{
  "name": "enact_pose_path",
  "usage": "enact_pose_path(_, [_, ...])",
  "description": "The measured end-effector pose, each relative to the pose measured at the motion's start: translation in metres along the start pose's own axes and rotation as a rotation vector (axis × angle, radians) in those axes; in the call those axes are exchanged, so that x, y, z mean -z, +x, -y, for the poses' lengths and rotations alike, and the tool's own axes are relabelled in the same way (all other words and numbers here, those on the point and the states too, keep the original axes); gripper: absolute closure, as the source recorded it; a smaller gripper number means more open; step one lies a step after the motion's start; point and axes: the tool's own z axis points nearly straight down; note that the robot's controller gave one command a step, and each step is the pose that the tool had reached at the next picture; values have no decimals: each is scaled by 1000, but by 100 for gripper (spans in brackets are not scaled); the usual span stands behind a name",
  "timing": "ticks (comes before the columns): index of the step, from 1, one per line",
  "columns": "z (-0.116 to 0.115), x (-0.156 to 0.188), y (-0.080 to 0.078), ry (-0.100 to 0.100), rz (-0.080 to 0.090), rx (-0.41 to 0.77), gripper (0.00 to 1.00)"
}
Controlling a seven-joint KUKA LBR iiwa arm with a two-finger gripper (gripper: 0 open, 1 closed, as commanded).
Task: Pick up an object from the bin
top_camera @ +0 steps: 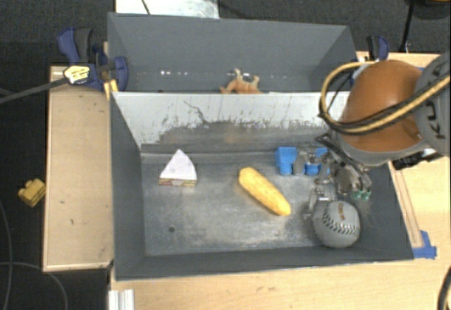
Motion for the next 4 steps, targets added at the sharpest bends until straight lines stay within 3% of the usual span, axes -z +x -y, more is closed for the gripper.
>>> enact_pose_path(1, [-37,-15,5,-4,-4,150,0])
enact_pose_path(2, [-58,-92,-20,-2,-8,22,100])
enact_pose_path(3, [-57,-91,-20,-2,-8,23,0])
enact_pose_path(4, [-57,-91,-20,-2,-8,24,0])
